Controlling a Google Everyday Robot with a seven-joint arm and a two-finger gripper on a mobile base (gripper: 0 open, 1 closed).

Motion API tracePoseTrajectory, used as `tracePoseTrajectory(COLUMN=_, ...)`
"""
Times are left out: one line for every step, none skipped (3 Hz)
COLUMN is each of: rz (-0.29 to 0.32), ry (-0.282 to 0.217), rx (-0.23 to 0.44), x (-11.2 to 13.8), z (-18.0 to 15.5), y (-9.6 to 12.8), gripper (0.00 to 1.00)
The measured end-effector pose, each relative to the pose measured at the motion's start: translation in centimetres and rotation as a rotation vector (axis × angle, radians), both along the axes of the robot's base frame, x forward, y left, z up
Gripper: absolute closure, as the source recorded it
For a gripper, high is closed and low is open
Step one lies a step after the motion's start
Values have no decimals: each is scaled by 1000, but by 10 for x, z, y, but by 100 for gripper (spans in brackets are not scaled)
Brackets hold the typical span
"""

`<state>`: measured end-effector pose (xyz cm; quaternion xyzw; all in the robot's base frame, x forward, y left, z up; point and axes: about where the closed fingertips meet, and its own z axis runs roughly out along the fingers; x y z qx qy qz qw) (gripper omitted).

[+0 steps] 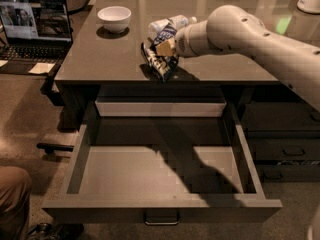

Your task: Pick blue chip bag from top drawer and place on counter

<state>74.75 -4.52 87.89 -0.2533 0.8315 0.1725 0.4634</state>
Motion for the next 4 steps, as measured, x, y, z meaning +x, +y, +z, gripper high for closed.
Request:
tracePoseTrajectory(rz=-129, ry=49, rx=45, x=20, z=-10, y=-19, gripper=82)
tracePoseTrajectory(rz=-130, ry=50, rx=46, x=20, z=-7, y=-19, gripper=58)
tracePoseTrajectory(rz=-189, ry=53, rx=58, x=24, z=-2, y=-23, gripper=35)
tracePoseTrajectory(rz=-226, ry=85, rx=101, x=25, z=-3, y=-25, gripper=13)
